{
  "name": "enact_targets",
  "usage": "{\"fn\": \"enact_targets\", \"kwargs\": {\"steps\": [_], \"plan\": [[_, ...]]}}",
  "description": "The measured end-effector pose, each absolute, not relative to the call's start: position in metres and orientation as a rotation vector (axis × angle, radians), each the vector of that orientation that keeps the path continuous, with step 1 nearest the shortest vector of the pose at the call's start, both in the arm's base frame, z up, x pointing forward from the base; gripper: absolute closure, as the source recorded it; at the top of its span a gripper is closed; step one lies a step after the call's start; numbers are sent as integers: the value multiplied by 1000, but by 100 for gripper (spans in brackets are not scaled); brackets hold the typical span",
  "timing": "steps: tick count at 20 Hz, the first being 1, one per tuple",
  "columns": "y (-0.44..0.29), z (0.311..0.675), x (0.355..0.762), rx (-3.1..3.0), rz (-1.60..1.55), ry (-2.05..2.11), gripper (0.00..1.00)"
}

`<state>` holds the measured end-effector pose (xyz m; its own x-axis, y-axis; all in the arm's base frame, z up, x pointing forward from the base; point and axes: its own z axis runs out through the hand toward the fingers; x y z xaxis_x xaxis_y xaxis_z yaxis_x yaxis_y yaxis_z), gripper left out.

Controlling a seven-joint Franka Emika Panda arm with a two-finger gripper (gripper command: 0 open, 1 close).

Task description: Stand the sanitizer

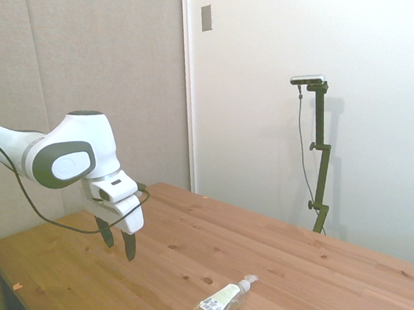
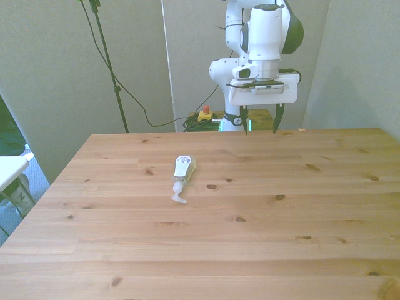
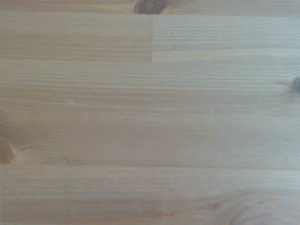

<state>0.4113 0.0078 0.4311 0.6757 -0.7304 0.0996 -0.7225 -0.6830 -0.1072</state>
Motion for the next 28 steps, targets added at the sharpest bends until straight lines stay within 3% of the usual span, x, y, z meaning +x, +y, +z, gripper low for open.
{"fn": "enact_targets", "kwargs": {"steps": [9, 18, 28], "plan": [[-37, 437, 430, -2805, -272, 1311, 0], [-155, 421, 516, -2750, -391, 1501, 0], [-213, 388, 584, -2709, -366, 1607, 0]]}}
